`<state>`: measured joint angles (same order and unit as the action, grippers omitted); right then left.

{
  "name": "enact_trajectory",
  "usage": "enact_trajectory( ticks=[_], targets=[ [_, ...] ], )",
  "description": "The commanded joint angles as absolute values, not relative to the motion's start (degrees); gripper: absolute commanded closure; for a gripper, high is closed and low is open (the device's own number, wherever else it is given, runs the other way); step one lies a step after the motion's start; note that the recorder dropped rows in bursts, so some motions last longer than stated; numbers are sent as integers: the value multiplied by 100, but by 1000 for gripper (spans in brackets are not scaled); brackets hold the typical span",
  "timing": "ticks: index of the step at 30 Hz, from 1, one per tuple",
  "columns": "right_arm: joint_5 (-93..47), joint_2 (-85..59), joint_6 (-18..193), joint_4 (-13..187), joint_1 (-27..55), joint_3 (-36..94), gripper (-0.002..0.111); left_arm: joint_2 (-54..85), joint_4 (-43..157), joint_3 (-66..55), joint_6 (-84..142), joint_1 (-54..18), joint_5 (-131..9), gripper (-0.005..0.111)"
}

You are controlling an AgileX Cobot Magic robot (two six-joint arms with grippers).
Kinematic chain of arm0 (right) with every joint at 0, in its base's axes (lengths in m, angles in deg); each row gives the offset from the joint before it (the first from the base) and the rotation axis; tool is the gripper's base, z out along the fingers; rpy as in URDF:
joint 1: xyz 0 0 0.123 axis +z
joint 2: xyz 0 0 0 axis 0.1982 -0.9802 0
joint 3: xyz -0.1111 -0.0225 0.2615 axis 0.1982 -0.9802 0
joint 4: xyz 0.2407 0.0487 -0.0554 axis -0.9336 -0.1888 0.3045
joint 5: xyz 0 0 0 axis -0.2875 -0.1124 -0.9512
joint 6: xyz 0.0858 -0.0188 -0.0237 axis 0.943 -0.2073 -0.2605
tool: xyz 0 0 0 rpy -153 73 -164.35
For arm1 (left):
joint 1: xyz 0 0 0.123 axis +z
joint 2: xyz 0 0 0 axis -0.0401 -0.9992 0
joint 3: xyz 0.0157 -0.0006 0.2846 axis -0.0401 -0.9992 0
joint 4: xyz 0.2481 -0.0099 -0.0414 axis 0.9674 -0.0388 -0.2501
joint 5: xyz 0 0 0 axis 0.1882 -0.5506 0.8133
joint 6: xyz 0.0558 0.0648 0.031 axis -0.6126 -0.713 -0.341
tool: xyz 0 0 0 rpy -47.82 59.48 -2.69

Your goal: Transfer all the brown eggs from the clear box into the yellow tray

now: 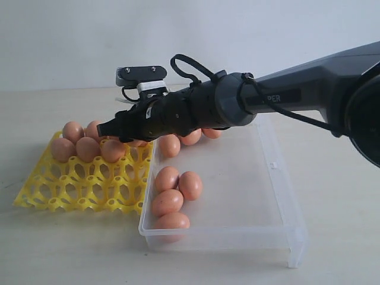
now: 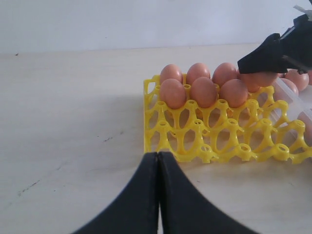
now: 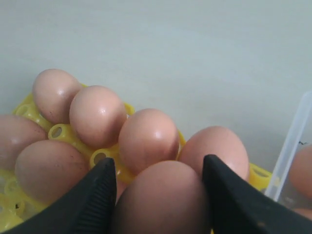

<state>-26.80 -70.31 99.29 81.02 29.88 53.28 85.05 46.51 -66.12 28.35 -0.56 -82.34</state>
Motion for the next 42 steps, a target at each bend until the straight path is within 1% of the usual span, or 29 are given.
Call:
enact_trajectory(
  ticks=[1,4,8,15,19,20,22,25,27,31,33,35,37,42],
  targets=[
    [-2575,-7000,9855,8157,2948,5365,60,8537,4645,-6589,2822,-49,-8179,107],
    [-2616,-7000,9855,8157,2948,5365,59,8537,4645,-6589,2822,-49,-8179,107],
    [-2647,-7000,9855,8170,2948,5365,47,8537,4645,-6589,2822,-49,-8179,107],
    [-2766,-6924,9855,8228,2948,5365,47,8537,4645,-6589,2822,-49,-8179,107],
    [-3058,-6624,9855,8304,2948,5365,51,8537,4645,-6589,2822,-49,-8179,107],
    [-3216,-6497,9846,8304,2948,5355,55,8537,4645,-6589,2822,-49,-8179,107],
    [-3591,-6252,9589,8375,2948,5330,67,8537,4645,-6589,2822,-49,-8179,107],
    [-4340,-5796,9144,8761,2948,5167,94,8537,4645,-6589,2822,-49,-8179,107],
    [-4690,-5499,8958,8842,2948,4905,108,8537,4645,-6589,2822,-49,-8179,107],
    [-5429,-4925,8945,8788,2902,4305,108,8537,4645,-6589,2822,-49,-8179,107],
    [-5865,-4794,8945,8640,2815,4142,105,8537,4645,-6589,2822,-49,-8179,107],
    [-6252,-4779,8945,8537,2704,4073,98,8537,4645,-6589,2822,-49,-8179,107],
    [-6566,-4847,8867,8537,2575,4073,89,8537,4645,-6589,2822,-49,-8179,107],
    [-6730,-5101,8768,8537,2422,4087,66,8537,4645,-6589,2822,-49,-8179,107]
  ],
)
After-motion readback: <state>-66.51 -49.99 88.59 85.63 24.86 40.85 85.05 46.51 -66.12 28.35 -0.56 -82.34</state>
